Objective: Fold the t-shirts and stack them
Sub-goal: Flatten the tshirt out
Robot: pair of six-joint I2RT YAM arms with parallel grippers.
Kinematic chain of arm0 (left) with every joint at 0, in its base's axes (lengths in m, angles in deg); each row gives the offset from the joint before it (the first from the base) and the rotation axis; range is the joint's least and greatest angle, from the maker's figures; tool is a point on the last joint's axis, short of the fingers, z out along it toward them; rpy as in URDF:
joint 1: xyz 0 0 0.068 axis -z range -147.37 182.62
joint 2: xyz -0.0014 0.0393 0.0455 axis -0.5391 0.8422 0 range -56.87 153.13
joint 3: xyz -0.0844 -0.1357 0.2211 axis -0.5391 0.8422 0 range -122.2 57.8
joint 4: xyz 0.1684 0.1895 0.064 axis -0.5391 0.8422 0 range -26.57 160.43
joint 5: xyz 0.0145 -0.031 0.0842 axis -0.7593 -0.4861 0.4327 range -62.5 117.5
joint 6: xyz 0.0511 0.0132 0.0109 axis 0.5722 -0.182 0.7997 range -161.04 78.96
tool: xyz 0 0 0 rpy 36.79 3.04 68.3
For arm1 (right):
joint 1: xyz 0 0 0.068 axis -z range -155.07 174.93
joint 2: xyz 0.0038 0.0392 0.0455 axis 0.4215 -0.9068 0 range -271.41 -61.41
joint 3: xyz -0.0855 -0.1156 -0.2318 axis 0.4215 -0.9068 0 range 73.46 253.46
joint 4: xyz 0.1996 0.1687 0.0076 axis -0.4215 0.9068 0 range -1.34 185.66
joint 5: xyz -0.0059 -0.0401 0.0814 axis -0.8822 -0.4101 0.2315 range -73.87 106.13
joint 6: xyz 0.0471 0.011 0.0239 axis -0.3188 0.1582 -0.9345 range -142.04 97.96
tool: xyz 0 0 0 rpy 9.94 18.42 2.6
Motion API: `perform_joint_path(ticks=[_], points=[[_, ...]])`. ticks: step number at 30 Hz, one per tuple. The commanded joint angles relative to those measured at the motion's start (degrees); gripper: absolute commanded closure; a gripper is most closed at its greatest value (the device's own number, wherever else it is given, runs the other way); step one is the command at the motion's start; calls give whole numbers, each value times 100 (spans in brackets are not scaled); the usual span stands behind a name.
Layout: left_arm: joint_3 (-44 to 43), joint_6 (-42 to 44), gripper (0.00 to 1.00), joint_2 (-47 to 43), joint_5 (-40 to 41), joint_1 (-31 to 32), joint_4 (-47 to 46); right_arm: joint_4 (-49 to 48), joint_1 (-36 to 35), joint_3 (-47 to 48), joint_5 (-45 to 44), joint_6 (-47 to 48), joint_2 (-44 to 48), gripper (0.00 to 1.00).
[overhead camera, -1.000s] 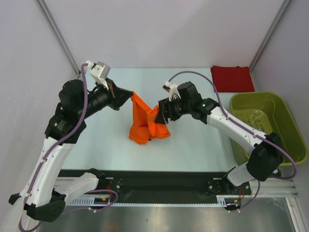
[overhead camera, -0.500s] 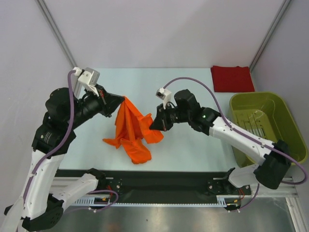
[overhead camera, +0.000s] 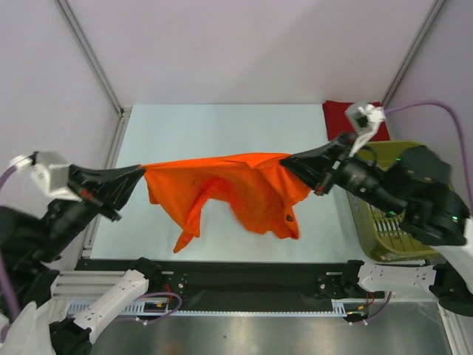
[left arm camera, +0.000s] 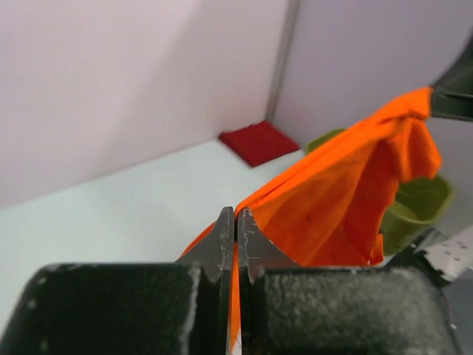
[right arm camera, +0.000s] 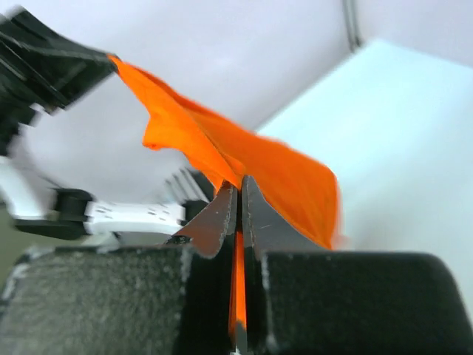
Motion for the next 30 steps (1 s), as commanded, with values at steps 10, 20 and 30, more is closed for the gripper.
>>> perform_joint_path(ticks=[10,20,30], points=[[-327,407,100,377,297,-14,-371,995,-51,859,-1409,324,-178,100],[525,670,100,1923,1072,-23,-1399,960,3706,413,1142,150,-1091,100],[913,1575,100,4259,1976,-31,-2366,863,4984,753,2044,482,-3437,100]])
